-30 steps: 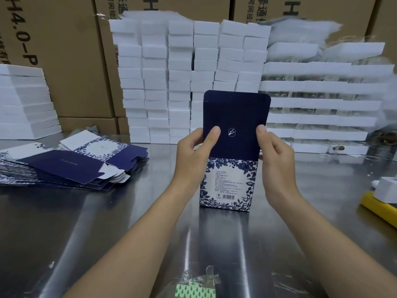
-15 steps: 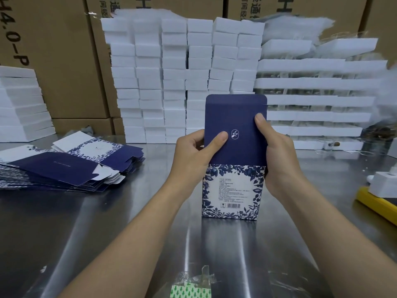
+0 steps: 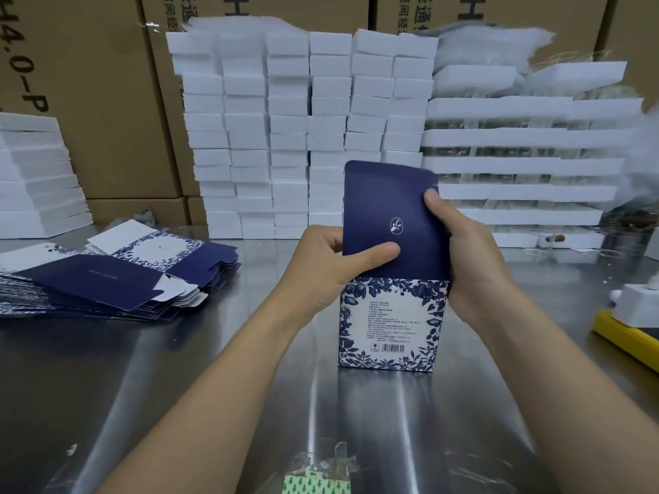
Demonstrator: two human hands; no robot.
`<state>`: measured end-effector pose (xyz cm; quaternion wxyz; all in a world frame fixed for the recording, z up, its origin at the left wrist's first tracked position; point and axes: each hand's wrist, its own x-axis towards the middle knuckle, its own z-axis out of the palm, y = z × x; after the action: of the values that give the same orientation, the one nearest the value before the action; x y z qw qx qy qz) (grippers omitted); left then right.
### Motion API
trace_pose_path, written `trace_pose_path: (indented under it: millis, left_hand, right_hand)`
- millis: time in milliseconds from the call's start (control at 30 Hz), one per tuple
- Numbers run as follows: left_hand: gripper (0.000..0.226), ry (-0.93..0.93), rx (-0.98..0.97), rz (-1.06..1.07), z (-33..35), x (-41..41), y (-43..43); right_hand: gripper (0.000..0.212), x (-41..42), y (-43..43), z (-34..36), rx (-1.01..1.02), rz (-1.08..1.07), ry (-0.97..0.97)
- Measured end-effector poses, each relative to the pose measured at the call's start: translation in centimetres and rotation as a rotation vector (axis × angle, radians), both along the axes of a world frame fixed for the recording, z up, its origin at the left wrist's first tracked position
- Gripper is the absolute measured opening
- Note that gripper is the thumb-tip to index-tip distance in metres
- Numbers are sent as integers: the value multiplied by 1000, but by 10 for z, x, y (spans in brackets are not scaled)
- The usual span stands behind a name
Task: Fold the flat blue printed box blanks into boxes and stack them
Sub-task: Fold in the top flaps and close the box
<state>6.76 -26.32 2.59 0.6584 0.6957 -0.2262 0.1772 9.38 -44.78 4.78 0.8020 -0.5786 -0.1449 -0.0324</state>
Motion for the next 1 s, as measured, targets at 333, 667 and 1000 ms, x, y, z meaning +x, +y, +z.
trace_pose_path:
  millis: [333, 667, 1000]
  left_hand:
    - [105, -241, 34, 91, 10, -5, 2]
    - [103, -48, -17, 48, 14, -6, 10]
    - [90, 30, 172, 28, 21, -11, 29]
  right_hand:
    - [38, -5, 3, -7, -88, -178, -599]
    - [43, 1, -5, -8, -102, -42, -424]
    - [82, 8, -22, -5, -254, 189, -342]
